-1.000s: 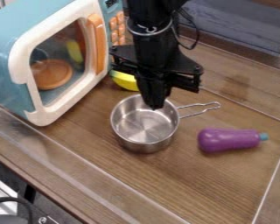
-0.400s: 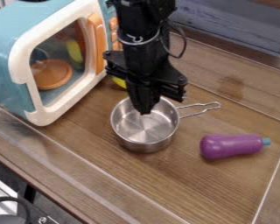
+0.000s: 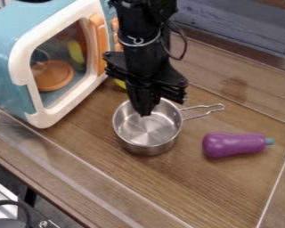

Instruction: Put the eggplant in the silver pot

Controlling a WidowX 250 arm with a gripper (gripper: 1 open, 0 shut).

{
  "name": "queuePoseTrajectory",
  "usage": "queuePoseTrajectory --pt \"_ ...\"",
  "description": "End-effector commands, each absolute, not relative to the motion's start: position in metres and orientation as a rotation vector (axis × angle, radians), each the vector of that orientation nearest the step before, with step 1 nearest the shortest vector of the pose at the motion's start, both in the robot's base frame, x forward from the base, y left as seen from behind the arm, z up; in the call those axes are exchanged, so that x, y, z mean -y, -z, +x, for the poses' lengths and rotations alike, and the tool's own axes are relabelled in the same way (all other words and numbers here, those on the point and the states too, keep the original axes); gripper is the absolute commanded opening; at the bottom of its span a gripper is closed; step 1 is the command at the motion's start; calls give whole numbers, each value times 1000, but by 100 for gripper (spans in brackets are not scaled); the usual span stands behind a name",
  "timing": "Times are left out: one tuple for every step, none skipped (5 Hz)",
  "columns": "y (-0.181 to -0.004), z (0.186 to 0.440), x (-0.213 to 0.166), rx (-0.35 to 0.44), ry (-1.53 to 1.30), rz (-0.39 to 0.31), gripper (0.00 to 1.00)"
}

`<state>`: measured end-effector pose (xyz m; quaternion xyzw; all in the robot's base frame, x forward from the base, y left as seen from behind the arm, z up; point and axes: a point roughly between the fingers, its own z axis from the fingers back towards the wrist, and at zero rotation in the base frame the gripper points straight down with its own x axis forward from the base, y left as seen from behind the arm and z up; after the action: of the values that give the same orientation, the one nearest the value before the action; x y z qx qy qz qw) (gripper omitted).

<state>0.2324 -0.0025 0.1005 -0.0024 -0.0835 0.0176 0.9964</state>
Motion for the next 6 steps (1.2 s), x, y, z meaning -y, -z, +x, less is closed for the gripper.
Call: queuePoseTrajectory --pt "-97 244 -2 178 -44 5 0" --pt "-91 254 -5 175 -56 11 0" --pt "-86 262 -10 166 -74 17 0" --pt "-89 265 -13 158 -89 21 0" --pt "-93 268 -14 152 -101 22 0" --pt "-84 268 -5 144 -138 25 0"
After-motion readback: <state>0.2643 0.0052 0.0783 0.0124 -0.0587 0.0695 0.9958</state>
